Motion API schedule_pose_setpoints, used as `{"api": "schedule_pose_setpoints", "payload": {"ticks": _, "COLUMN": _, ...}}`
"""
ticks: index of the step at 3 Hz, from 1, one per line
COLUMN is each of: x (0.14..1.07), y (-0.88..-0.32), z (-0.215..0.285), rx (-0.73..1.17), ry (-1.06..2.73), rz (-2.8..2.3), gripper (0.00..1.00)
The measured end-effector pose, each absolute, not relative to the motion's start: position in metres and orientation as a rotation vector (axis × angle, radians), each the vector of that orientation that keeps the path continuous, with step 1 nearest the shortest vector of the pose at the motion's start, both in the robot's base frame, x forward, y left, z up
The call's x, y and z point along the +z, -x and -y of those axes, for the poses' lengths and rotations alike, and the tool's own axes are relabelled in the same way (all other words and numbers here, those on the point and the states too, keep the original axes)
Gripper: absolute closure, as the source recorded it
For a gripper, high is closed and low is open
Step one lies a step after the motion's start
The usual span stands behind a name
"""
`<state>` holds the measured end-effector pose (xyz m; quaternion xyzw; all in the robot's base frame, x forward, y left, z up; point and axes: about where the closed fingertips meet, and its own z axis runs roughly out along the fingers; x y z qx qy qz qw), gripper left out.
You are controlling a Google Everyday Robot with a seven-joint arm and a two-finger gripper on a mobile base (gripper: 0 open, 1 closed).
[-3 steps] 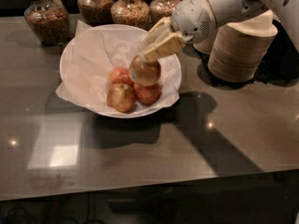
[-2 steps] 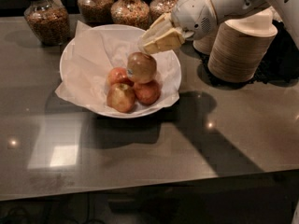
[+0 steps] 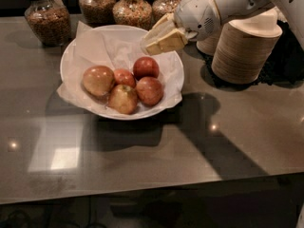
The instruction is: Pick apple from white bowl
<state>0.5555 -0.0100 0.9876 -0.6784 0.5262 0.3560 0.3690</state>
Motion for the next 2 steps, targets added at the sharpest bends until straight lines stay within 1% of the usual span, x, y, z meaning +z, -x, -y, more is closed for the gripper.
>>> {"api": "schedule_pose_setpoints", "payload": {"ticks": 2, "x": 0.9876, "y": -0.5555, "z": 0.0099, "rx": 0.914, "ry": 1.741, "rz": -1.351, "gripper": 0.12}}
